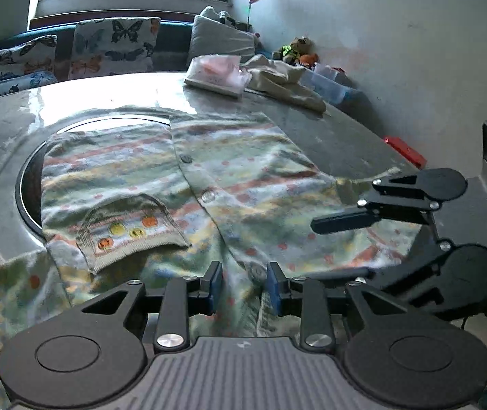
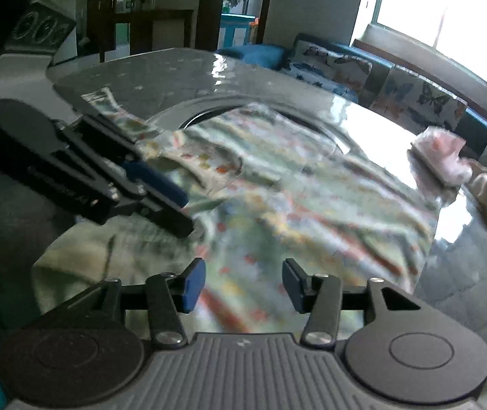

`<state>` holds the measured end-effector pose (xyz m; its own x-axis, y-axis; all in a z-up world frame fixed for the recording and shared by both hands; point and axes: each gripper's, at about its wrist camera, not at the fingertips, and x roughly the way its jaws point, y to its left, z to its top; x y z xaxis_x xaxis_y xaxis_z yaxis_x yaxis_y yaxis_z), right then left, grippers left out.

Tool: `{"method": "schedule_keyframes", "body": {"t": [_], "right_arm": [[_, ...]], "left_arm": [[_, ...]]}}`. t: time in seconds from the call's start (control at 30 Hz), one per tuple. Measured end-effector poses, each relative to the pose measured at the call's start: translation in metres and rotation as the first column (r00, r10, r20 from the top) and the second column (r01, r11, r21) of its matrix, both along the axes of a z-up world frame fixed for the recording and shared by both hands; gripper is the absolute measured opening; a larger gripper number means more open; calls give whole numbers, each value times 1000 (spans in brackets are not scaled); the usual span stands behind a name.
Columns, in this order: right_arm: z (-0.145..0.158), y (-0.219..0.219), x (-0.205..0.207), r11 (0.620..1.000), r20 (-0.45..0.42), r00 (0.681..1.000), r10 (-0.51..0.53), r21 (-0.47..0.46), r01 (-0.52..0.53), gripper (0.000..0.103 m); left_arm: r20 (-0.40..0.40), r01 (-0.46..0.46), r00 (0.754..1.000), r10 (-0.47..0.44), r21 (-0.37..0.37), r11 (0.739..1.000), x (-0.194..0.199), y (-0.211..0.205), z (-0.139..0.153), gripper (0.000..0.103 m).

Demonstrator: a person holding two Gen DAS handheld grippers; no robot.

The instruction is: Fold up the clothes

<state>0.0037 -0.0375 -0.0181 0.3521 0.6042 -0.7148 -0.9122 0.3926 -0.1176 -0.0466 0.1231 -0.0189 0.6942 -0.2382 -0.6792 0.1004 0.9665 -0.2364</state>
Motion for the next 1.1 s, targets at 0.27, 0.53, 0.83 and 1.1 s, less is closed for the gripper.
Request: {"method": "schedule_keyframes", "body": {"t": [0.27, 0.53, 0.83, 1.1], "right_arm": [[10, -44, -6, 983, -24, 988, -152, 103, 154, 62], [19, -126, 30, 863, 20, 871, -490, 154, 482, 65], [4, -215, 89, 620, 44, 621, -783, 139, 772, 63], [-13, -238, 103, 574, -40, 581, -813, 116, 811, 56]], "left_arm": [[36, -13, 999, 11, 30, 999, -9, -9, 11, 55], [62, -14, 998, 11, 45, 999, -3, -22, 20, 75], [54, 2, 999, -6, 64, 998, -1, -37, 19, 81], [46, -2, 999, -1, 80, 997, 2, -42, 21, 83]]}}
